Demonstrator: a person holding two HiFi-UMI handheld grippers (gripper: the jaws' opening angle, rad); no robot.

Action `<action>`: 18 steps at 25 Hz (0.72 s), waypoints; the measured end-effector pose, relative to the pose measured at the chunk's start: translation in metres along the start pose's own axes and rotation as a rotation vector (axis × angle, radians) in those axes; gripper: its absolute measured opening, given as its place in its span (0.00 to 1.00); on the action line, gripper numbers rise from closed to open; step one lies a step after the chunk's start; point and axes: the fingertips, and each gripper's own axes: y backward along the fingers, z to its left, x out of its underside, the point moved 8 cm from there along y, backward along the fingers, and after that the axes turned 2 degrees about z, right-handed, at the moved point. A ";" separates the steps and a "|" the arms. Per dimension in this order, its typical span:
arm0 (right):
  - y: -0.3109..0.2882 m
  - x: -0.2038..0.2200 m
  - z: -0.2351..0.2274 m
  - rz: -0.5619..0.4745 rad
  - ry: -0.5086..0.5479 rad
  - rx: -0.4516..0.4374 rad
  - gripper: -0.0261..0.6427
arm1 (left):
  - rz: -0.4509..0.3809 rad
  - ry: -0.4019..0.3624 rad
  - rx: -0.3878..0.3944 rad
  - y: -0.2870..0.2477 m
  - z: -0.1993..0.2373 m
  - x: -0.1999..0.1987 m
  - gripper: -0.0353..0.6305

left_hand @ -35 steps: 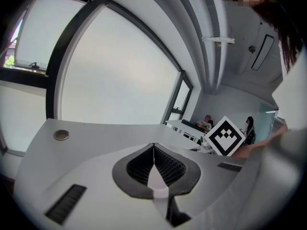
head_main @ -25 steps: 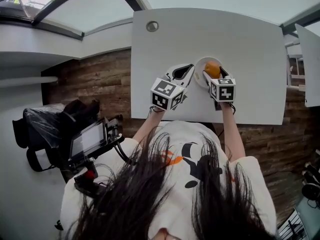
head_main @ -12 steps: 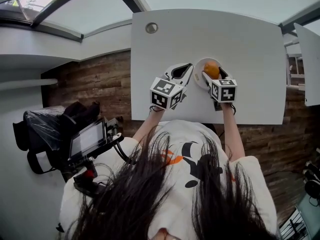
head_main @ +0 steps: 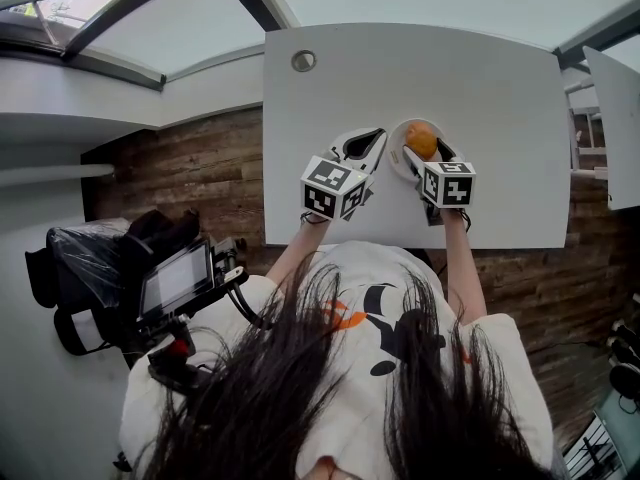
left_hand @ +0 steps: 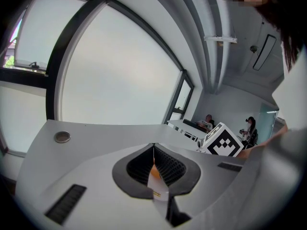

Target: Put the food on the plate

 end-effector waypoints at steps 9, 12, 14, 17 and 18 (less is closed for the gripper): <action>0.036 -0.010 0.004 -0.122 -0.051 0.037 0.55 | -0.004 -0.006 0.013 0.000 -0.002 -0.001 0.06; 0.051 -0.013 0.011 -0.179 -0.128 0.000 0.55 | -0.004 -0.011 0.042 0.001 -0.008 -0.001 0.06; 0.060 -0.013 0.016 -0.218 -0.196 -0.031 0.54 | -0.005 -0.020 0.066 0.001 -0.013 -0.002 0.06; 0.072 -0.013 0.026 -0.252 -0.245 -0.042 0.54 | -0.006 -0.035 0.099 0.004 -0.018 -0.004 0.06; 0.076 -0.013 0.029 -0.261 -0.242 -0.028 0.54 | -0.007 -0.042 0.110 0.005 -0.020 -0.004 0.06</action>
